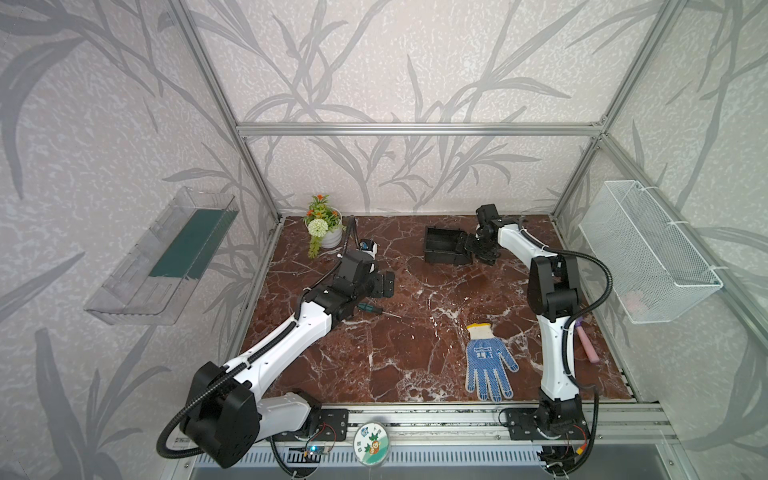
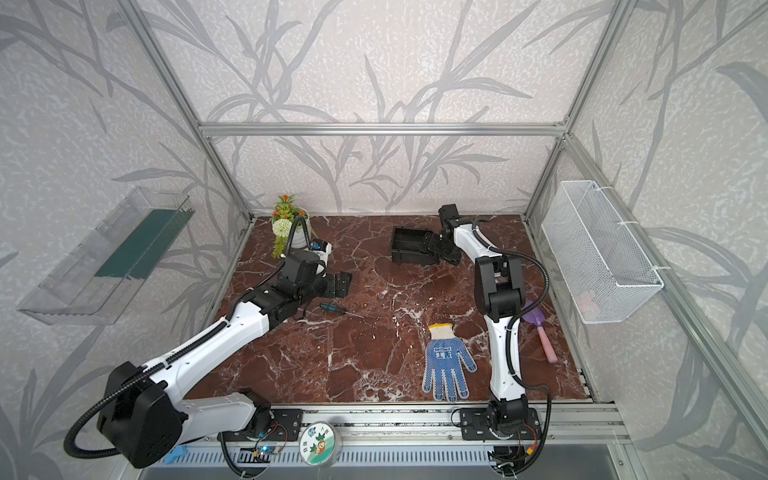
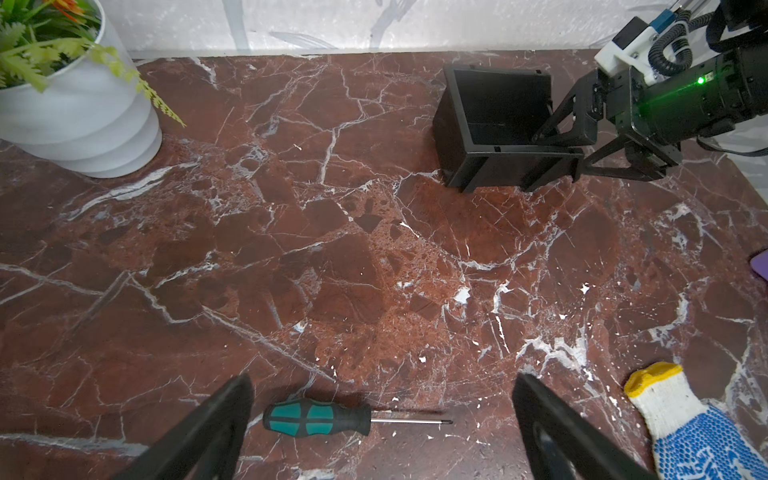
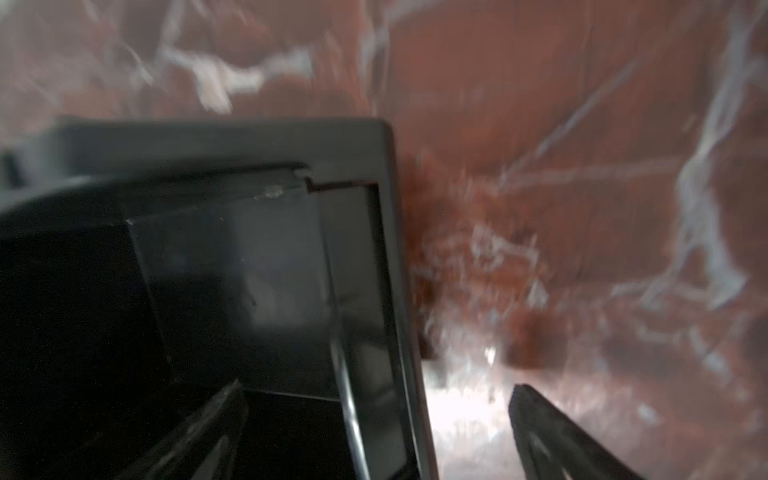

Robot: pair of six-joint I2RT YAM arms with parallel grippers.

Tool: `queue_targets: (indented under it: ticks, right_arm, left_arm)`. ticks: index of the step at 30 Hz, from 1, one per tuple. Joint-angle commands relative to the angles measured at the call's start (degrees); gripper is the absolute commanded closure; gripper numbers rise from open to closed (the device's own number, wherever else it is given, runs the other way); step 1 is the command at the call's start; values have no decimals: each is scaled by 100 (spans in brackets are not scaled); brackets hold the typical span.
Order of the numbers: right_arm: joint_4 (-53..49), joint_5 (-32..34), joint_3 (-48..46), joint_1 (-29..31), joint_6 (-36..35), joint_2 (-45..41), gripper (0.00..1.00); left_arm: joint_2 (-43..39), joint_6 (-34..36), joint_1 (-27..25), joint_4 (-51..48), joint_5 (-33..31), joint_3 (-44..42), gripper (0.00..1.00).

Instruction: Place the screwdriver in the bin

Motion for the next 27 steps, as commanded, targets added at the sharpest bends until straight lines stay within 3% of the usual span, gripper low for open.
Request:
queue_targets:
  ticks: [1,10,14,16,22,27]
  right_arm:
    - [-468,62,-149,244,286,-164,1]
    - [-274,55,-1341,1193,1668,-1101,1]
    - [193,-496,-1701,1658,2667,-1311,1]
    - [396,-652,-1676,1831,2786,-1374,1]
    - [-374,-104,-970,2017,1446,-1722,1]
    - [201,-418,-1527,2317,-475,-2422,1]
  left_arm:
    - [155,215,1,-95,-152,312,1]
    - [709,-265,60,-874,-931,978,1]
    - [526,-824,196,-1140,-938,829,1]
    - [372,-1057,252,-1230,-888,681,1]
    - [-148,-1603,373,-1325,-535,180,1]
    - [-226,-2912,1081,-1784,983,339,1]
